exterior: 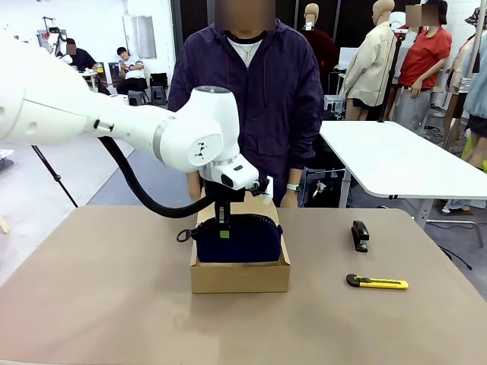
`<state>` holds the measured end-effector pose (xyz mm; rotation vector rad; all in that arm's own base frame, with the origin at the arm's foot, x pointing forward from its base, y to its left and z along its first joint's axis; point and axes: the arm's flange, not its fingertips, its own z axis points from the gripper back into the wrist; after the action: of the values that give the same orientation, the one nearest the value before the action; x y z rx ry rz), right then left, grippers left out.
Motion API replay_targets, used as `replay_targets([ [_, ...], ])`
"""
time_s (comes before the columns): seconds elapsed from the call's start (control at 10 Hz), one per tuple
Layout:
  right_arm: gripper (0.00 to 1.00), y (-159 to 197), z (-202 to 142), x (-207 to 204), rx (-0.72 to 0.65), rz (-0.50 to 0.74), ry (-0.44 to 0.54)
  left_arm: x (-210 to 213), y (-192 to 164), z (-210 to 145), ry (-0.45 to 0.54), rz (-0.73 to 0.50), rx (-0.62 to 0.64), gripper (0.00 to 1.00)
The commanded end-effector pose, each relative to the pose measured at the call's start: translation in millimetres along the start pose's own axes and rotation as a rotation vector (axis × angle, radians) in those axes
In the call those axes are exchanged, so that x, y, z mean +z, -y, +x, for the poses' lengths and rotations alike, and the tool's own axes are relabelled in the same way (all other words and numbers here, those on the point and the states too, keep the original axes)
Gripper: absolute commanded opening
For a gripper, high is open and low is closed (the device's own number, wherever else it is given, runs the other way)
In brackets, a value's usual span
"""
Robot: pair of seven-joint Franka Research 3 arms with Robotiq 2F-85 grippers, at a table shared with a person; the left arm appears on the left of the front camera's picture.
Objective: Pack the items into the box.
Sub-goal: Pick up the item indicated by the person and place it inside the Mailer Box.
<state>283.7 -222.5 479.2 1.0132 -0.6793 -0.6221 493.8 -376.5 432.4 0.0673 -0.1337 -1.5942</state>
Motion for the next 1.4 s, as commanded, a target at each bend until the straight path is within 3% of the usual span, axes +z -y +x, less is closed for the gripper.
replay_targets([
  [0.0, 1.00, 0, 3, -2, 0.015, 0.029, 0.014, -10, -6, 10, -0.022, 0.010, -0.015, 0.00],
  [0.7, 1.00, 0, 3, -2, 0.015, 0.029, 0.014, -56, -1, 21, -0.070, -0.101, -0.029, 0.00],
  [0.8, 1.00, 0, 3, -2, 0.015, 0.029, 0.014, -57, 0, 20, -0.067, -0.105, -0.025, 0.28],
  [0.9, 1.00, 0, 3, -2, 0.015, 0.029, 0.014, -57, -1, 19, -0.071, -0.111, -0.029, 0.86],
  [1.0, 1.00, 0, 3, -2, 0.015, 0.029, 0.014, -57, 0, 19, -0.071, -0.112, -0.026, 1.00],
  [1.3, 1.00, 0, 3, -2, 0.015, 0.029, 0.014, -53, 0, 18, -0.059, -0.103, -0.025, 1.00],
])
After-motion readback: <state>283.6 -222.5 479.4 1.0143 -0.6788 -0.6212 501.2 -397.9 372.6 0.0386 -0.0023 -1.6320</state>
